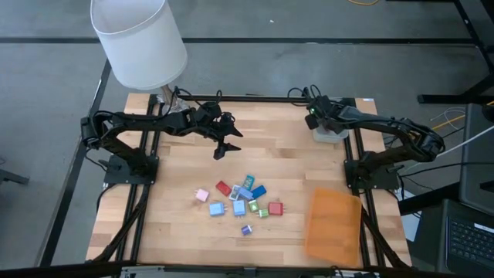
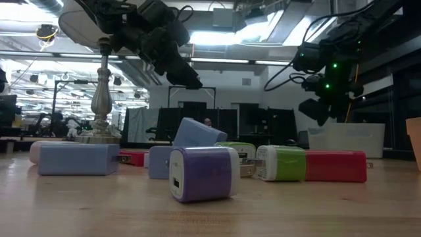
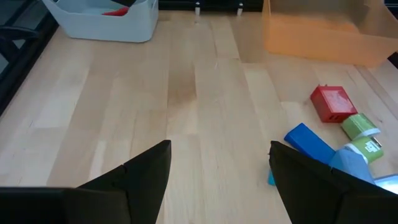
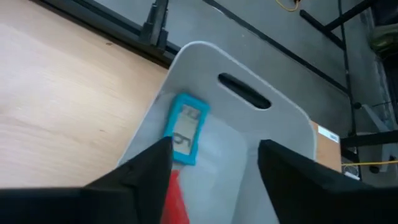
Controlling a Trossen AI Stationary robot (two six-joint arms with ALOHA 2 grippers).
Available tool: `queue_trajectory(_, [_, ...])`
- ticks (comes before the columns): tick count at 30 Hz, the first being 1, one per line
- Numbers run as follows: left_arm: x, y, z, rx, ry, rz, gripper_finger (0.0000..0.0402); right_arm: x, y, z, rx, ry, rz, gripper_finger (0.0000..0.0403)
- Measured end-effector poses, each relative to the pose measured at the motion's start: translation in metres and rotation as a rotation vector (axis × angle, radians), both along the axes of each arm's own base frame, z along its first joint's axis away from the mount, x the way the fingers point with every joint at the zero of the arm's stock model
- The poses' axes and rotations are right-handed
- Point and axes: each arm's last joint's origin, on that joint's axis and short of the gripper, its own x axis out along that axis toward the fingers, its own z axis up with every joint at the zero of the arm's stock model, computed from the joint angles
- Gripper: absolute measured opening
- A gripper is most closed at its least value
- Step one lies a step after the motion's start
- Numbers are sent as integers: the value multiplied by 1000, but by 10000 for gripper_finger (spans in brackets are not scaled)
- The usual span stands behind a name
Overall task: Pick & Place Office items
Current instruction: Put the red digital clock into the gray bin
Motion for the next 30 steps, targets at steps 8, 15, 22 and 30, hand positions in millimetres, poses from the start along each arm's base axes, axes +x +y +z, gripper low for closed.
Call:
queue_trajectory(8, [-1, -8, -6, 77, 80, -10, 265, 4, 4, 5, 26, -69, 56, 270])
queue_trajectory(15, [-11, -42, -27, 254, 377, -150, 265, 18, 18, 34, -23, -292, 300, 271])
queue_trajectory(22, [-12, -87, -32, 246, 443, -303, 265, 29, 43, 64, -68, -528, 526, 271])
queue_trajectory(30, [-5, -113, -55, 227, 547, -305, 265, 43, 66, 71, -55, -638, 648, 272])
